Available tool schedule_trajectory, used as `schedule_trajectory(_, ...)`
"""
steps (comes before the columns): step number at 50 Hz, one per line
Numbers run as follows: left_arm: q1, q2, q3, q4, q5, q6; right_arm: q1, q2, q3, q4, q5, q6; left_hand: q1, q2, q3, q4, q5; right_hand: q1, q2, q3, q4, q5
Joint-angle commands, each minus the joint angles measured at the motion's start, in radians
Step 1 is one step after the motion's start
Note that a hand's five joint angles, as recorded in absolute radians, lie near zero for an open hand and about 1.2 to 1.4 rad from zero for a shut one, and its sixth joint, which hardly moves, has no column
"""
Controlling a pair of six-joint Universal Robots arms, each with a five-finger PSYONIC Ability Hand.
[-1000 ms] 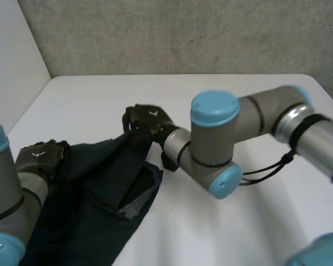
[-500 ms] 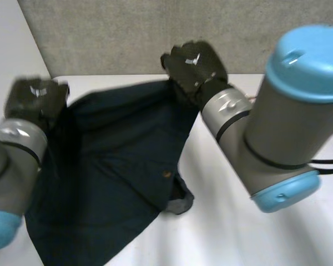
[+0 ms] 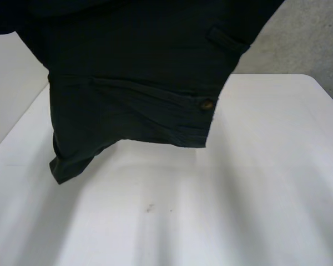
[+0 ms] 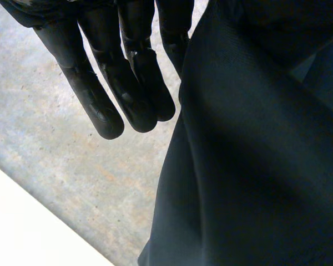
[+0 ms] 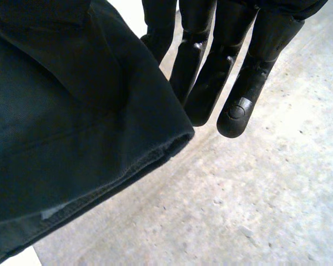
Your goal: Fold the shorts.
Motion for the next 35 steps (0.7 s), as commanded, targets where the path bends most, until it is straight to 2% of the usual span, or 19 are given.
schedule_trajectory(1, -0.003, -0.019, -0.044, 0.004, 0.008, 0.0, -0.029, 0.003, 0.015, 0.044, -0.003, -0.002, 0.299, 0.204, 0.211, 0.195, 0.251, 0.417, 0.237, 0.212, 0.205, 0.243)
schedule_trajectory(6, -0.006, -0.126, -0.072, 0.018, 0.01, -0.006, -0.031, 0.073, 0.035, 0.051, -0.009, -0.002, 0.299, 0.204, 0.211, 0.195, 0.251, 0.417, 0.237, 0.212, 0.205, 0.243)
schedule_trajectory(10, -0.012, -0.259, -0.064, 0.053, 0.01, -0.008, -0.04, 0.191, 0.024, 0.042, -0.011, -0.005, 0.299, 0.204, 0.211, 0.195, 0.251, 0.417, 0.237, 0.212, 0.205, 0.243)
schedule_trajectory(18, -0.015, -0.592, 0.059, 0.22, 0.01, 0.001, -0.1, 0.484, -0.069, -0.014, -0.005, -0.019, 0.299, 0.204, 0.211, 0.195, 0.251, 0.417, 0.237, 0.212, 0.205, 0.243)
schedule_trajectory(19, -0.015, -0.667, 0.107, 0.254, 0.011, 0.001, -0.104, 0.56, -0.112, -0.045, 0.0, -0.019, 0.299, 0.204, 0.211, 0.195, 0.251, 0.417, 0.237, 0.212, 0.205, 0.243)
schedule_trajectory(22, -0.012, -0.779, 0.192, 0.3, 0.011, 0.003, -0.107, 0.662, -0.179, -0.097, 0.007, -0.018, 0.299, 0.204, 0.211, 0.195, 0.251, 0.417, 0.237, 0.212, 0.205, 0.243)
schedule_trajectory(25, -0.009, -0.933, 0.327, 0.369, 0.013, 0.004, -0.115, 0.803, -0.288, -0.221, 0.041, -0.033, 0.299, 0.204, 0.211, 0.195, 0.251, 0.417, 0.237, 0.212, 0.205, 0.243)
schedule_trajectory(26, -0.006, -0.976, 0.365, 0.387, 0.013, 0.004, -0.127, 0.86, -0.325, -0.311, 0.075, -0.045, 0.299, 0.204, 0.211, 0.195, 0.251, 0.417, 0.237, 0.212, 0.205, 0.243)
schedule_trajectory(29, -0.001, -1.127, 0.499, 0.484, 0.013, 0.007, -0.147, 0.933, -0.358, -0.453, 0.107, -0.068, 0.299, 0.204, 0.211, 0.195, 0.251, 0.417, 0.237, 0.212, 0.205, 0.243)
schedule_trajectory(30, -0.006, -1.184, 0.54, 0.531, 0.014, 0.009, -0.156, 0.978, -0.367, -0.544, 0.109, -0.091, -0.073, -0.168, -0.16, -0.177, -0.121, -0.19, -0.369, -0.395, -0.402, -0.363)
schedule_trajectory(31, -0.004, -1.207, 0.551, 0.558, 0.014, 0.012, -0.156, 0.999, -0.371, -0.585, 0.113, -0.11, -0.443, -0.538, -0.53, -0.546, -0.491, -0.623, -0.802, -0.828, -0.835, -0.797)
schedule_trajectory(32, -0.001, -1.226, 0.559, 0.581, 0.014, 0.016, -0.159, 1.024, -0.374, -0.622, 0.113, -0.137, -0.763, -0.858, -0.851, -0.867, -0.811, -0.805, -0.984, -1.01, -1.017, -0.979)
schedule_trajectory(33, -0.001, -1.241, 0.565, 0.605, 0.014, 0.023, -0.159, 1.038, -0.376, -0.639, 0.113, -0.156, -0.923, -1.018, -1.011, -1.027, -0.971, -0.805, -0.984, -1.01, -1.017, -0.979)
schedule_trajectory(35, -0.003, -1.267, 0.559, 0.689, 0.013, 0.036, -0.159, 1.067, -0.379, -0.645, 0.109, -0.22, -0.923, -1.018, -1.011, -1.027, -0.971, -0.805, -0.984, -1.01, -1.017, -0.979)
